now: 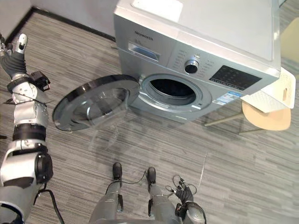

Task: Pick up the laundry basket with both hands and put the clothes into the washing machine.

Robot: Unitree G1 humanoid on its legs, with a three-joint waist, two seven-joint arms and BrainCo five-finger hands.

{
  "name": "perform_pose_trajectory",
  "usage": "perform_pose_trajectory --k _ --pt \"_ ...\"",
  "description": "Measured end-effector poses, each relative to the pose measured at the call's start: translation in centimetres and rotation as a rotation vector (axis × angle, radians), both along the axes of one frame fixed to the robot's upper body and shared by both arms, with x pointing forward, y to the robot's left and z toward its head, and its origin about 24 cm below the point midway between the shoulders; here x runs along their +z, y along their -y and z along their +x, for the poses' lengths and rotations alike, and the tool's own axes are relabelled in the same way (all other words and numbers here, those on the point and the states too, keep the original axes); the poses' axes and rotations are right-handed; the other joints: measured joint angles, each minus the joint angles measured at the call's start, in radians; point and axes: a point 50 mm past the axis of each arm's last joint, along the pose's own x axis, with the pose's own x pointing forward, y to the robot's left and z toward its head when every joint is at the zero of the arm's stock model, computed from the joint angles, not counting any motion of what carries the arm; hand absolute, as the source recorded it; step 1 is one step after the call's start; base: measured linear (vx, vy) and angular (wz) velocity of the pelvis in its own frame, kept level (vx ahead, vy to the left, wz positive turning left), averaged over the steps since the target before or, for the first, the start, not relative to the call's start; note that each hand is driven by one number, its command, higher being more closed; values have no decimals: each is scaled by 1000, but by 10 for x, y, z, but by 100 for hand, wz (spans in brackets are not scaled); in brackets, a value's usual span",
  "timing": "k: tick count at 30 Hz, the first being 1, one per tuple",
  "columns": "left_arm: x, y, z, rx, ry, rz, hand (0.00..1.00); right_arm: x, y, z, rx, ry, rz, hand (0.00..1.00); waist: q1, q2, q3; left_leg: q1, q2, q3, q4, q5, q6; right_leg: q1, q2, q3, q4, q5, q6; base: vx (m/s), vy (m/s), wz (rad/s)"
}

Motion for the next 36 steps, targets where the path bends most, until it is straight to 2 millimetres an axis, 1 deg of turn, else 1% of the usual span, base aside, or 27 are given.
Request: perform_pose_trajectory --k 3,5,6,8,10,12,13,14,15,16,17,18,19,20,22,25,26,27,28,29,30,31,32,33,34,35,36 --pt "-44 5 10 -70 -209 -81 0 -2 -3 -2 12 -13 14 0 -19 -2 16 -12 17 4 0 4 -5 -17 15 6 -1 22 -1 -11 26 -14" --pt "-47 4 10 -88 -214 -121 0 -2 -1 -3 4 -16 28 0 -19 -2 24 -12 18 5 0 6 -8 -17 17 7 -1 22 -1 -5 13 -2" --pt "-60 8 11 -108 -261 -159 0 -3 -1 -5 0 -24 34 0 -19 -2 24 -7 20 8 0 6 -9 -15 19 8 -1 22 -1 -12 28 -7" --pt "-84 14 8 -126 -316 -196 0 -4 -2 -6 -6 -31 40 0 -12 -2 24 0 19 19 0 9 -13 -11 18 11 0 22 -1 -15 38 -10" --pt "-124 31 -1 -165 -387 -265 0 -7 2 -7 -32 -56 41 0 14 1 26 34 15 44 0 9 -13 14 14 14 0 21 -2 -14 35 -20" --pt "-180 44 -24 -166 -499 -382 0 -8 5 -4 -45 -69 42 0 22 6 28 91 6 62 -1 -9 -12 60 7 25 6 5 -24 -22 46 -18" --pt "-217 61 -44 -183 -584 -463 0 -7 6 -2 -51 -65 42 0 21 5 28 121 -7 74 -5 -18 -9 85 -5 28 16 -29 -48 -19 41 -4" --pt "-236 72 -56 -193 -635 -500 0 -7 6 -2 -57 -66 43 0 21 3 27 136 -16 80 -7 -20 -6 94 -15 27 29 -57 -41 -11 27 -5" --pt "-273 96 -84 -208 -747 -574 0 -6 7 1 -63 -62 41 0 21 8 26 165 -25 88 -7 -22 -4 105 -26 25 60 -115 -45 -6 10 -13" --pt "-291 109 -100 -217 -816 -613 0 -6 7 2 -65 -61 41 0 22 11 25 180 -25 97 -7 -22 -4 111 -26 25 72 -147 -70 -9 1 -27" --pt "-321 135 -135 -249 -958 -664 0 -6 6 5 -59 -62 38 0 25 16 21 206 -27 108 -8 -22 -4 127 -25 25 88 -198 -89 -10 -11 -19" --pt "-342 166 -166 -321 -1084 -688 0 -7 3 5 -62 -69 46 0 22 22 9 219 -27 109 -8 -22 -4 137 -27 25 97 -203 -81 -5 -19 -9" --pt "-347 181 -176 -371 -1136 -673 0 -7 1 5 -59 -71 51 0 22 24 7 227 -28 109 -8 -22 -4 146 -27 25 97 -205 -78 5 -25 3" --pt "-352 196 -184 -492 -1247 -581 0 -8 -5 5 -55 -79 68 0 21 22 3 243 -27 112 -8 -22 -4 163 -26 26 96 -213 -67 0 0 0" --pt "-345 207 -173 -617 -1244 -406 0 -9 -13 4 -55 -86 91 0 21 29 -22 252 -25 123 -8 -22 -4 169 -25 37 93 -212 -65 -5 -29 -12" --pt "-306 238 -126 -783 -1063 -155 0 -12 -14 -2 -60 -109 92 0 22 68 -50 271 -33 163 -8 -23 -3 180 -33 83 77 -215 -35 -4 0 -31" --pt "-278 253 -99 -816 -935 -73 0 -13 -13 -4 -63 -115 92 0 16 77 -55 274 -38 181 -8 -25 0 179 -37 103 65 -208 -23 -11 17 -50" --pt "-256 261 -82 -810 -839 -31 0 -13 -13 -5 -65 -114 91 0 6 80 -58 274 -39 196 -8 -26 1 179 -40 119 55 -203 -15 -14 17 -64" --pt "-227 268 -60 -791 -719 13 0 -12 -12 -3 -73 -102 90 0 -12 79 -60 277 -40 225 -8 -28 5 179 -41 149 37 -195 -3 -14 10 -59" --pt "-213 270 -50 -779 -666 28 0 -11 -11 -3 -75 -98 86 0 -23 79 -62 279 -38 236 -8 -32 11 177 -41 165 30 -193 1 -11 3 -73" --pt "-189 270 -34 -751 -579 38 0 -11 -8 -5 -81 -93 75 0 -38 81 -68 283 -31 267 -8 -36 16 169 -34 192 30 -189 5 -13 -16 -84" --pt "-168 266 -21 -716 -494 -6 0 -11 -5 -6 -91 -91 67 0 -43 81 -74 289 -16 301 -8 -37 17 141 -14 212 83 -188 3 -15 -42 -89" --pt "-155 259 -14 -694 -442 -46 0 -12 -1 -7 -114 -94 66 0 -54 81 -79 297 -5 321 -8 -37 16 129 0 219 143 -190 1 -7 -49 -65" --pt "-151 254 -11 -677 -419 -66 0 -13 1 -10 -130 -102 65 0 -62 80 -87 300 0 328 -8 -36 15 127 3 221 171 -192 -1 39 -93 -46" --pt "-140 240 -5 -638 -361 -127 0 -17 11 -22 -180 -141 53 0 -70 80 -108 302 10 340 -8 -34 -5 140 4 223 158 -207 -5 43 -69 -31" --pt "-138 236 -4 -626 -342 -149 0 -19 15 -27 -193 -158 45 0 -72 83 -108 306 15 342 -8 -32 -15 146 7 221 148 -205 -7 66 -149 -30" --pt "-138 231 -3 -605 -333 -184 0 -23 24 -41 -226 -203 27 0 -70 97 -119 309 26 348 -8 -22 -30 152 15 210 133 -202 -8 66 -129 -15"
